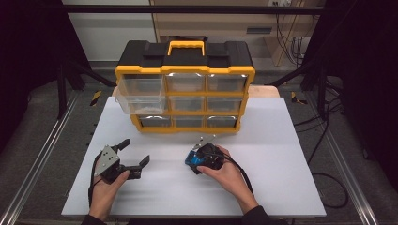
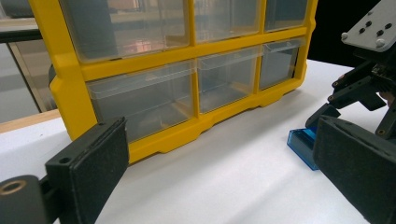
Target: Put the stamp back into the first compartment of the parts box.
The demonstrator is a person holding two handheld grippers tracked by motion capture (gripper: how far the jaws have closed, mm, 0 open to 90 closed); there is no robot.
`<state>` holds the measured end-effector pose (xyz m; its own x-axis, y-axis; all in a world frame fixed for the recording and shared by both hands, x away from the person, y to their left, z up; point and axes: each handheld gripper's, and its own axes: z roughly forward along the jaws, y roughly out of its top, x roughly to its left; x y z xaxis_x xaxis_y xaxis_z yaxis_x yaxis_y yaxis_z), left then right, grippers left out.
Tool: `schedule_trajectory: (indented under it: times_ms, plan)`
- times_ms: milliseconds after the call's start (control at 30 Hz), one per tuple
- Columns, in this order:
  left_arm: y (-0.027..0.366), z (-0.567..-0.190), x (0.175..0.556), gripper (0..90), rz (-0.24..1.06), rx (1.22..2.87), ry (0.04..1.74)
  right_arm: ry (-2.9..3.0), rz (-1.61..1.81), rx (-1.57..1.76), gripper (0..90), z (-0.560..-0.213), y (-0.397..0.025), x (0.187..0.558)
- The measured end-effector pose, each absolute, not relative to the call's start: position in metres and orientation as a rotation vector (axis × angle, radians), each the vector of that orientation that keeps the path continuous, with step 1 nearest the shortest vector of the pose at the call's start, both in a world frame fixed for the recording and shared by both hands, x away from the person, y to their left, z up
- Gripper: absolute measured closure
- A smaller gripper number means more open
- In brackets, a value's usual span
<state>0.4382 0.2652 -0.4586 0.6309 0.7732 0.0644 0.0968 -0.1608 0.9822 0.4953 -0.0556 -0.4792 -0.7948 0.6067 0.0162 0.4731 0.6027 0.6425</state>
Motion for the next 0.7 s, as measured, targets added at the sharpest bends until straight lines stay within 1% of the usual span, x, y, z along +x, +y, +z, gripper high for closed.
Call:
schedule_trajectory:
  times_ms: [267, 400, 700]
  plan:
    - [0.265, -0.459, 0.4385, 3.2, 0.692, 1.653, 0.729, 2.634, 0.952, 0.89, 36.5, -0.482, -0.0543, 0.4966]
    - [0.2644, -0.4591, 0.4382, 3.2, 0.69, 1.655, 0.728, 2.626, 0.943, 0.886, 41.8, -0.4814, -0.0547, 0.4964]
    - [0.2645, -0.459, 0.4382, 3.3, 0.689, 1.654, 0.729, 2.621, 0.967, 0.902, 42.1, -0.4807, -0.0554, 0.4959]
